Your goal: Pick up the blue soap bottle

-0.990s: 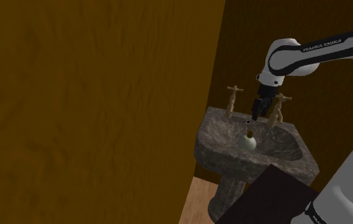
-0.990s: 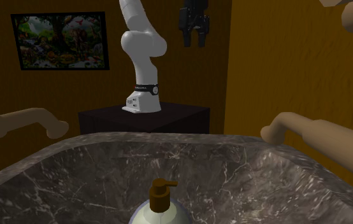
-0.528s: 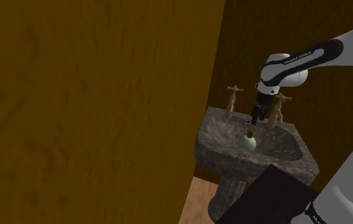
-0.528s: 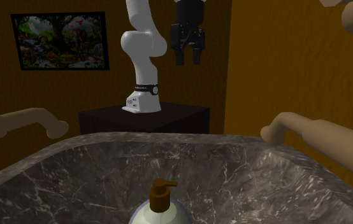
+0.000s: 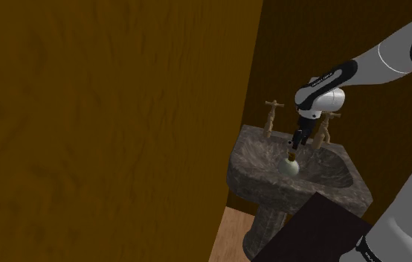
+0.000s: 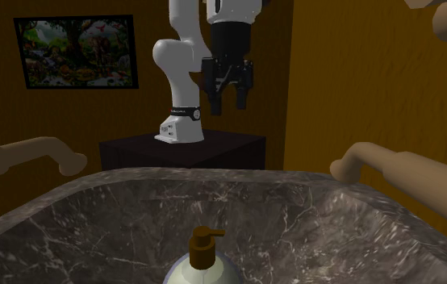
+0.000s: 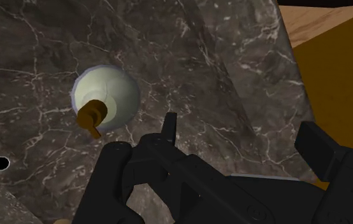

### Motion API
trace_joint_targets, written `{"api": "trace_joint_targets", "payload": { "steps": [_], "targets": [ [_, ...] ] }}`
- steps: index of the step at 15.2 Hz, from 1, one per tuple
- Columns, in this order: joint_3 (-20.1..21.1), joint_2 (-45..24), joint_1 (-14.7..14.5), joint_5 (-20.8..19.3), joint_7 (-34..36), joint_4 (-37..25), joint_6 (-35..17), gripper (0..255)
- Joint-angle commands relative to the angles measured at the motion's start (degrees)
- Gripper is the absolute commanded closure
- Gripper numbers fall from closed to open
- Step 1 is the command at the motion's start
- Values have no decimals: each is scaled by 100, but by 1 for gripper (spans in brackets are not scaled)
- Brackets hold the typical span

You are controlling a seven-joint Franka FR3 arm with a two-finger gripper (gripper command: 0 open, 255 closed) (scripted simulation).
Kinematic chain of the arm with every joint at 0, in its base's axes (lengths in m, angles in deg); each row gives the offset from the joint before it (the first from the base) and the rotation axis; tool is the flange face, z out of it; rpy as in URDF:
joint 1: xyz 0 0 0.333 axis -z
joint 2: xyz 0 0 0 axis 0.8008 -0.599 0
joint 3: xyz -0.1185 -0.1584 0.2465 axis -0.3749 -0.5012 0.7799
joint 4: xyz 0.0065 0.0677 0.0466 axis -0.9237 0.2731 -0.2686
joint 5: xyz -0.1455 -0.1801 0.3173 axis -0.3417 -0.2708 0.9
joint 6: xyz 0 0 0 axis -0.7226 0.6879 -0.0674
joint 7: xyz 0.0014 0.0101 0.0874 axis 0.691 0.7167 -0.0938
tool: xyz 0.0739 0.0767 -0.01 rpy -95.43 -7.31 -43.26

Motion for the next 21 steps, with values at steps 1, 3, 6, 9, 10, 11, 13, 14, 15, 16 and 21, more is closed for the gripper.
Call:
{"api": "trace_joint_targets", "payload": {
  "steps": [1,3,6,9,10,11,13,14,15,16,21],
  "targets": [
    [-42,-535,109,329,-387,-302,-165,0],
    [-17,-1005,267,618,-715,-611,-260,0],
    [85,-1693,564,1004,-1143,-1128,-345,0],
    [224,-2359,894,1312,-1482,-1709,-370,0],
    [272,-2577,1005,1396,-1576,-1918,-366,0],
    [323,-2794,1120,1470,-1660,-2134,-357,0],
    [417,-3229,1344,1596,-1802,-2592,-321,0],
    [461,-3446,1454,1649,-1861,-2833,-294,0],
    [506,-3665,1565,1693,-1911,-3085,-262,0],
    [547,-3886,1674,1731,-1955,-3347,-223,0],
    [649,-4220,1786,1828,-2015,-3532,-372,0]
  ]
}}
